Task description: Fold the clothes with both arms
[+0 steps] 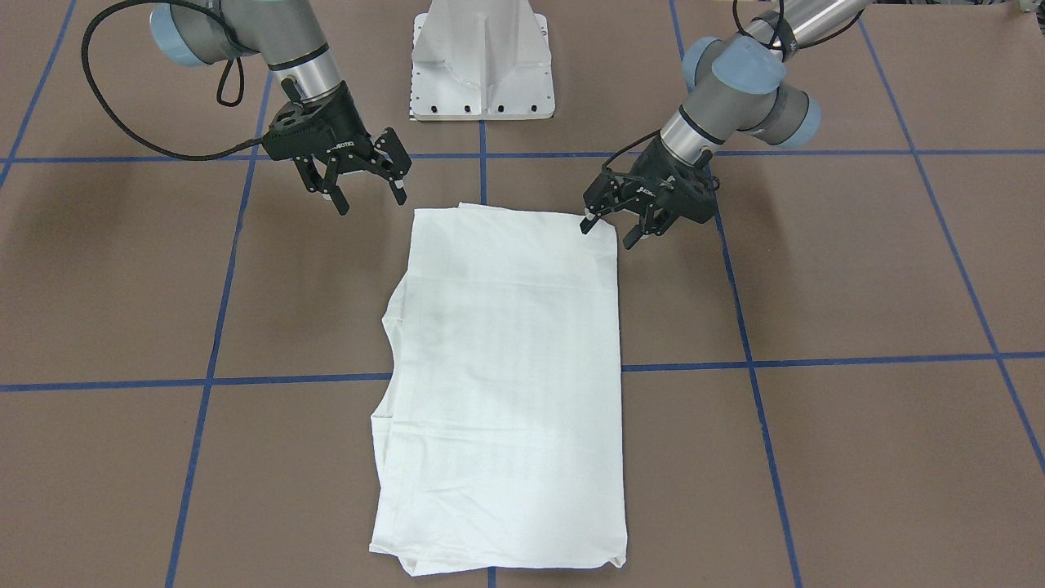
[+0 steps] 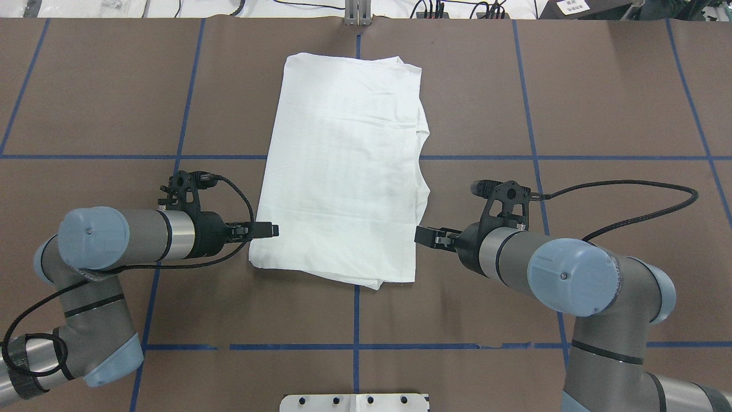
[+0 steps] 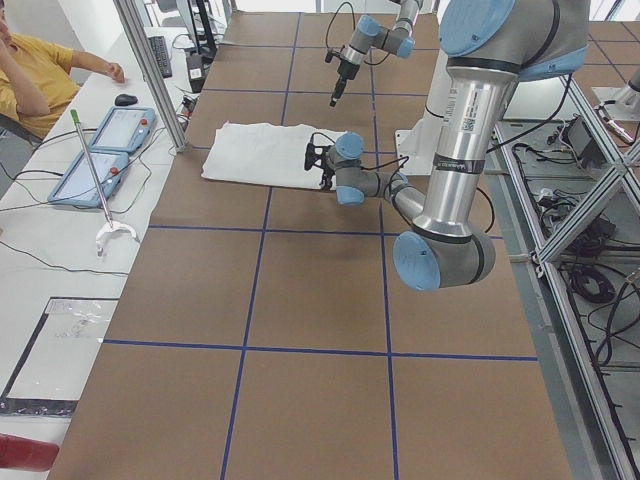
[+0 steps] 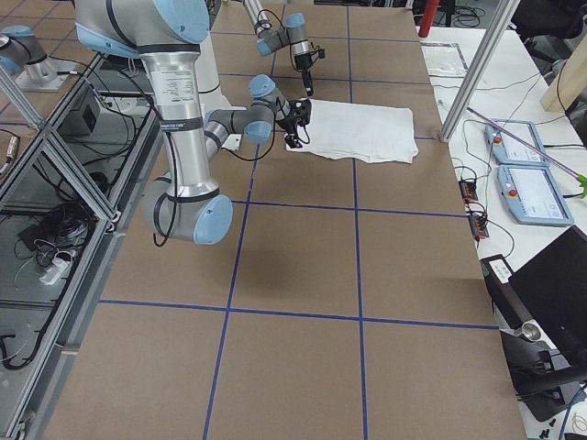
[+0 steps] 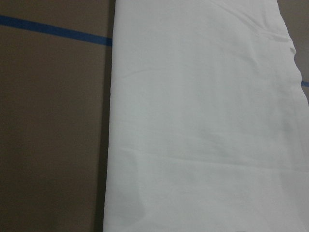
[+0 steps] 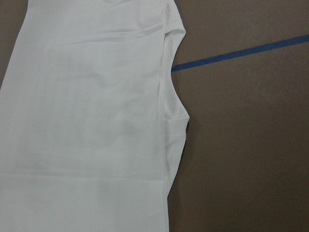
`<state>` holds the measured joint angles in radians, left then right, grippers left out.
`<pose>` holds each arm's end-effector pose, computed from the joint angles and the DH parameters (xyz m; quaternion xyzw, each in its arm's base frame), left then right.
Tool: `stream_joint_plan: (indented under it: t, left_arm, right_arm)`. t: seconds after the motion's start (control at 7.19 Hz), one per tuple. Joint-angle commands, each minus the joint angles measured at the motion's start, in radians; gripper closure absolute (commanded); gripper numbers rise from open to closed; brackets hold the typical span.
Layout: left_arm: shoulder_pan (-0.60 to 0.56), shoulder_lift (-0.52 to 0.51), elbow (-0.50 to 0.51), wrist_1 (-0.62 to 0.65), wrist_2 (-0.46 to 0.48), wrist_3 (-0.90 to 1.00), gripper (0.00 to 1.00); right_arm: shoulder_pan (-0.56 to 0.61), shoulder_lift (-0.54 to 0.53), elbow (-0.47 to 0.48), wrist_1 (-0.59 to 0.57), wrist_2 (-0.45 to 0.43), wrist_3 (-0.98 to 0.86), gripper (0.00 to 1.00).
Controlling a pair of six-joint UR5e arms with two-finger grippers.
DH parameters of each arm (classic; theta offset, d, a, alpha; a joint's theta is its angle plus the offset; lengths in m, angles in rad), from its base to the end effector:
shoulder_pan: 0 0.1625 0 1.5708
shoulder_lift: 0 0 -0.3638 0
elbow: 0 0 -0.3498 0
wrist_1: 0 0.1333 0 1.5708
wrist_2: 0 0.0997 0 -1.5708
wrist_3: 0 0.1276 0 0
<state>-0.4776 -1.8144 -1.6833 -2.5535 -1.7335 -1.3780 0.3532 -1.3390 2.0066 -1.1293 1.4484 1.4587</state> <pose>0.4465 -0.3579 0.3255 0.1433 0.6050 -0.0610 0.7808 -0.4327 -0.3182 0.2672 0.1718 -0.4994 0.1340 0.8385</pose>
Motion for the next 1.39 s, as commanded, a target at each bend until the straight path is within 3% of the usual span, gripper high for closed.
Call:
stream_joint_plan:
  t: [0.0,1.25]
  left_arm:
    - [0.007,0.001,0.016,-0.028,0.003,-0.007,0.14]
    - [0.059,0.021,0.014,-0.016,0.003,-0.007,0.14]
  right_arm:
    - [0.0,0.0,0.0,0.0,0.0,0.0,0.0]
    - [-0.002,-0.003,-0.002,0.0,-0.006,0.0,0.0]
